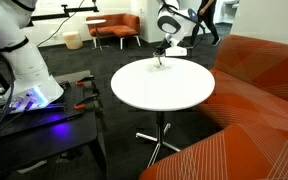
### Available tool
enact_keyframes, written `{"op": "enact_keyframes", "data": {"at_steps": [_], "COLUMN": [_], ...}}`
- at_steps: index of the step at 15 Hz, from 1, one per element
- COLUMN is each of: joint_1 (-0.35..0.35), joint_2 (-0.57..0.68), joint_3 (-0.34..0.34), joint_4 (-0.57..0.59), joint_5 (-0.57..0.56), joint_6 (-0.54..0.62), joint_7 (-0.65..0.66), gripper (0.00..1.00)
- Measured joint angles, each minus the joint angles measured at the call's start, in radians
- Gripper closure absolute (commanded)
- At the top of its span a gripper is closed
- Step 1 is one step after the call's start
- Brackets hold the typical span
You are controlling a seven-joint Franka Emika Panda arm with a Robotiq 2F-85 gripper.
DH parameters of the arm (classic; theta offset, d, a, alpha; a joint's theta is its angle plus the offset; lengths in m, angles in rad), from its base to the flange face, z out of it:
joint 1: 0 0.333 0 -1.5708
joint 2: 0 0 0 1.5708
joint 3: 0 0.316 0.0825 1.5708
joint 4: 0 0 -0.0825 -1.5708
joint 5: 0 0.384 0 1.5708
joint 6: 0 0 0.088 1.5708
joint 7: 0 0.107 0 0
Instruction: Take the pen out of the glass and set it on the table
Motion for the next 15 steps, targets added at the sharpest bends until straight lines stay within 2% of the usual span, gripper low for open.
{"op": "enact_keyframes", "data": {"at_steps": [1, 3, 5, 15], "joint_1": [0.0, 0.0, 0.0, -0.001], "joint_2": [0.0, 0.0, 0.0, 0.001], "joint_3": [0.001, 0.004, 0.006, 0.014], "joint_4": [0.001, 0.004, 0.005, 0.007], "joint_5": [-0.006, -0.017, -0.023, -0.025], "joint_6": [-0.001, -0.003, -0.004, -0.005], "joint_7": [0.005, 0.016, 0.016, 0.017], "gripper": [0.67, 0.76, 0.99, 0.96]}}
